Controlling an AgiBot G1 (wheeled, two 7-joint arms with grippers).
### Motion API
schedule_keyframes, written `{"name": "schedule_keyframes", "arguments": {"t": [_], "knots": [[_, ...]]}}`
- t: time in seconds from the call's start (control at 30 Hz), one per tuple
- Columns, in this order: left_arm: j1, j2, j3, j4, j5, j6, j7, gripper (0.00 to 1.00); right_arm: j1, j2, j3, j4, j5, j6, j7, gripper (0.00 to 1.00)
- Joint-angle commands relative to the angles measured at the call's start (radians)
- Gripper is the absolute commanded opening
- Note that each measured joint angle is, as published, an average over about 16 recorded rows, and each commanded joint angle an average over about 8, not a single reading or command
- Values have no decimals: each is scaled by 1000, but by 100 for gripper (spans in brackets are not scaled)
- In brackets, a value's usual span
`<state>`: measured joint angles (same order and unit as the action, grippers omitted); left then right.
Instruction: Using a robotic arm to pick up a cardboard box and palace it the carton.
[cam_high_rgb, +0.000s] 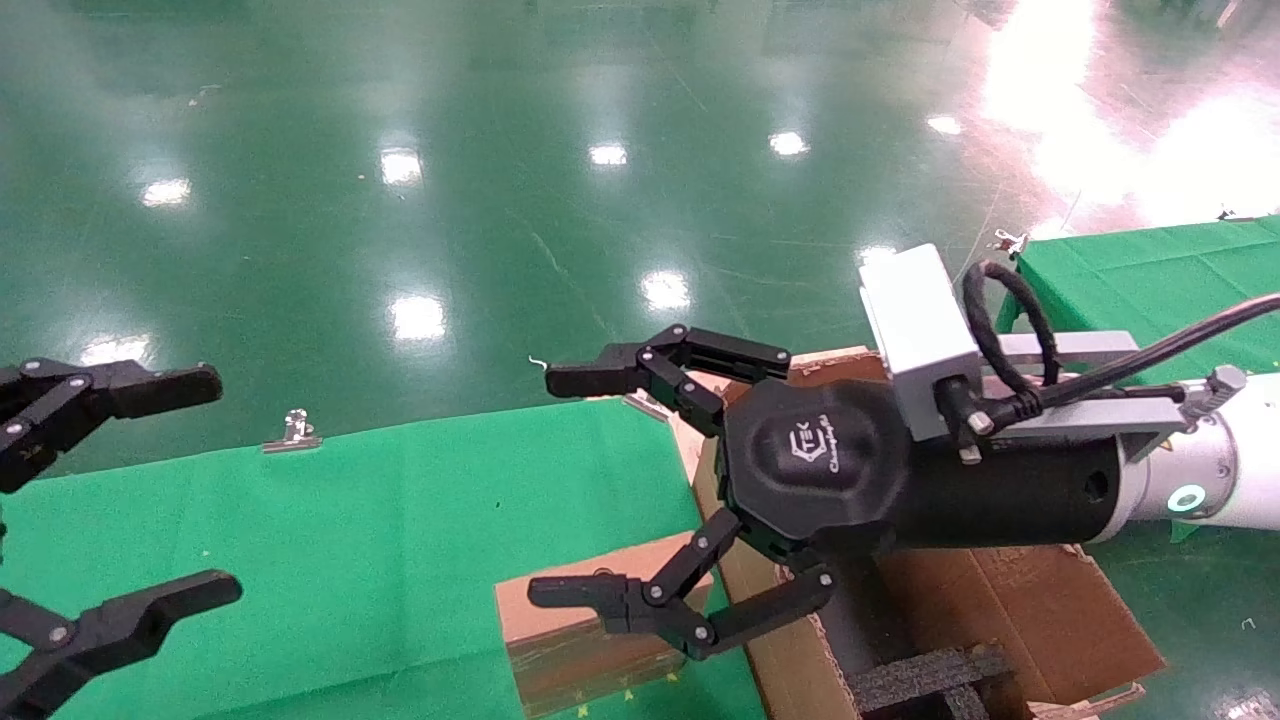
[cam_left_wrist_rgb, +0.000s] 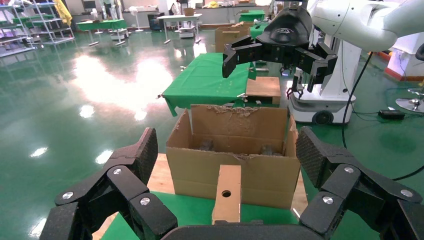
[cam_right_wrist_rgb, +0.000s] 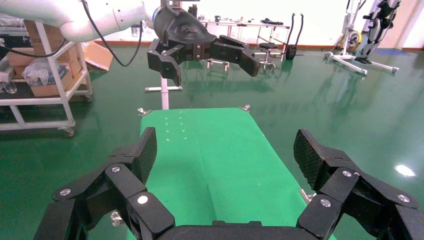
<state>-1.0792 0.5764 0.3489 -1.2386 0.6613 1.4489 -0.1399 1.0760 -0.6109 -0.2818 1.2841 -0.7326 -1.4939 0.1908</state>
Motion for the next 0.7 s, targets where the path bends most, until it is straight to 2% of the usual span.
{"name": "schedule_keyframes", "arguments": {"t": [0.03, 0.43, 0.47, 0.7], "knots": [[0, 0, 0, 0, 0, 0, 0, 100, 0, 0, 0, 0, 0, 0, 0, 100], [0, 0, 0, 0, 0, 0, 0, 100, 0, 0, 0, 0, 0, 0, 0, 100], [0, 0, 0, 0, 0, 0, 0, 93, 0, 0, 0, 0, 0, 0, 0, 100], [0, 0, 0, 0, 0, 0, 0, 6, 0, 0, 0, 0, 0, 0, 0, 100]]}}
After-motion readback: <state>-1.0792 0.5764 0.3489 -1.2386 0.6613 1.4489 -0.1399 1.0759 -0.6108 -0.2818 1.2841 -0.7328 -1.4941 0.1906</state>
